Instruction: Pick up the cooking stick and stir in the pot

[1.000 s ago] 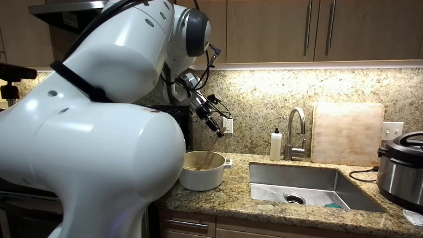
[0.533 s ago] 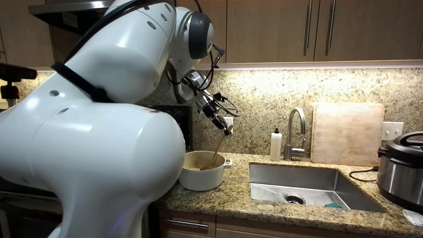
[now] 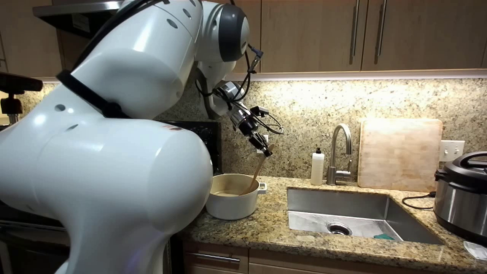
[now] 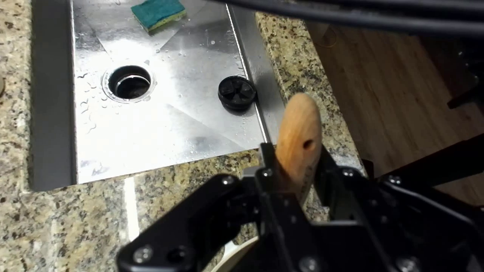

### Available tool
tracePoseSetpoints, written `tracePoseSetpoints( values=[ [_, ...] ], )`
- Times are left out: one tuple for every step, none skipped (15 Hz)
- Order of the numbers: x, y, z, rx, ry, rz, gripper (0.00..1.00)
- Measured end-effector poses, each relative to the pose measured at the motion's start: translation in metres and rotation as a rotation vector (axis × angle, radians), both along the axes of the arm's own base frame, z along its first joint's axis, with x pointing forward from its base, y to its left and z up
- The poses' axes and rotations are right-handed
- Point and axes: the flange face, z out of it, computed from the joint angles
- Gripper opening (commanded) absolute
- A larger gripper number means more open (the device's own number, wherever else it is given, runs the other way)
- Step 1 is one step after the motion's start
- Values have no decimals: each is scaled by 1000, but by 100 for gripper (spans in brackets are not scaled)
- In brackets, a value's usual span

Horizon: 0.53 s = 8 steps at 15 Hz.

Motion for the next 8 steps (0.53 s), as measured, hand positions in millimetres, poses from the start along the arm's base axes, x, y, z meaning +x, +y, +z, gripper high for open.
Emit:
tracePoseSetpoints(
  values=[
    [-6,0,0,-6,7,6,7],
    [-13,1,-1,-11,15,14,7],
    [-20,3,-1,-17,23,24,7],
    [-28,5,-2,-23,33,37,7],
    [-35,9,-3,-29,46,57,7],
    [-43,13,-5,-35,60,78,7],
    [-49,17,-7,-40,75,101,7],
    [-54,22,-9,-45,90,126,7]
  ],
)
